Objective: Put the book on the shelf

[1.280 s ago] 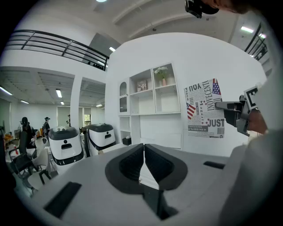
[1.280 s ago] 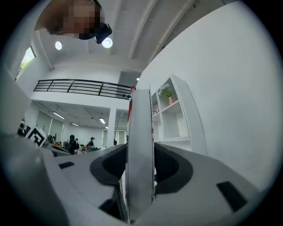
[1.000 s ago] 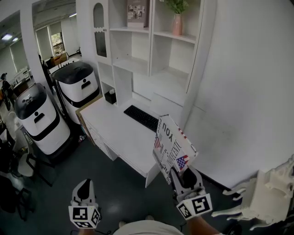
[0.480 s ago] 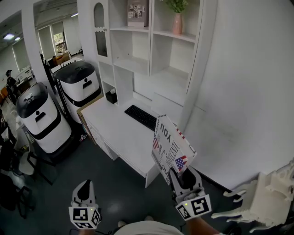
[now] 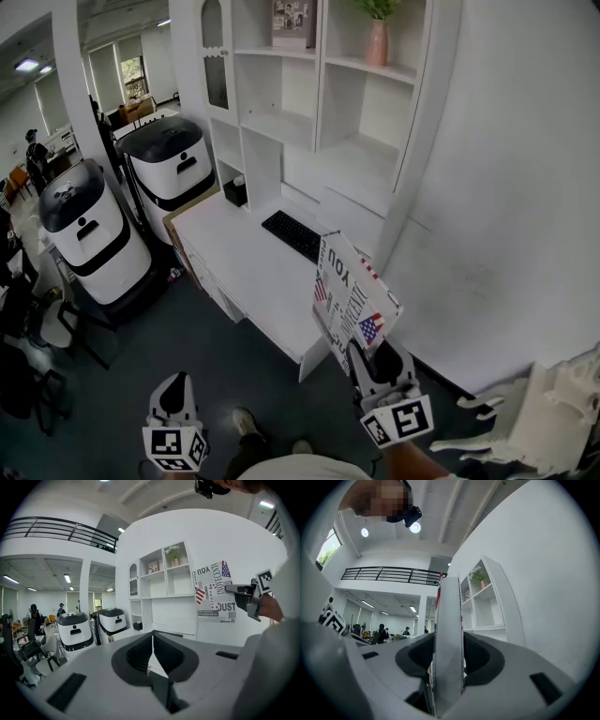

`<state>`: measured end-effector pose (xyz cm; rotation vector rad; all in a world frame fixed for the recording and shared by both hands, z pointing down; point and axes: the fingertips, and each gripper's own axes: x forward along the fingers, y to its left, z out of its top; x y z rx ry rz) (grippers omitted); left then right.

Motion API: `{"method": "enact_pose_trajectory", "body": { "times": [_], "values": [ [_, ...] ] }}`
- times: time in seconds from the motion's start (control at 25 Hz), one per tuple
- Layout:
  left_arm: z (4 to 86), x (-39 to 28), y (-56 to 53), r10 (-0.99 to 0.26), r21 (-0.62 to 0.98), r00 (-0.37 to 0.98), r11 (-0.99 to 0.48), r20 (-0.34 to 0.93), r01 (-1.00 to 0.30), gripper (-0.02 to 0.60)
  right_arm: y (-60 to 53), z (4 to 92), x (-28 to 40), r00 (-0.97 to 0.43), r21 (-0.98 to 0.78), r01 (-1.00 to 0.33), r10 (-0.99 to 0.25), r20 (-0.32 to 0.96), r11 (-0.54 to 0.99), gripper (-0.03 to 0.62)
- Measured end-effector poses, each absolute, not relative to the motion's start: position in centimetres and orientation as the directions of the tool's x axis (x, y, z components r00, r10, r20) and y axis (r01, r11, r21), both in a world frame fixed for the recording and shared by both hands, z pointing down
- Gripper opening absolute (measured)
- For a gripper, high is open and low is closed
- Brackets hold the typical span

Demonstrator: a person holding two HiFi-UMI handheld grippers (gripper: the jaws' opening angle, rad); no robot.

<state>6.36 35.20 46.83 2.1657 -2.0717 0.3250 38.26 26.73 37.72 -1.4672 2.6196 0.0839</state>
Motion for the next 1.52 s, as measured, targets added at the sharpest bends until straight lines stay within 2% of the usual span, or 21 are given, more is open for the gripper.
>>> {"method": "enact_pose_trajectory", "body": {
  "times": [0.4,1.08,1.52],
  "values": [
    [47.7,2.5,29.2,-0.97,-0.036,0.07,-0.08,0.233,-0.996,0.012,21.7,37.4,34.3,-0.493,-0.002,-0.866,-0.857,-0.148,0.499,0.176],
    [46.1,-8.6,13.5,-0.966,-0.035,0.16,-0.171,0.205,-0.985,0.012,9.3,35.6,24.5,-0.397,0.004,-0.915,-0.899,-0.182,0.403,0.176],
    [46.6,-15.3,7.4,-0.954,-0.04,0.206,-0.22,0.218,-0.975,0.012,3.2,35.1,19.7,-0.319,0.008,-0.946,-0.928,-0.194,0.324,0.176]
  ]
}}
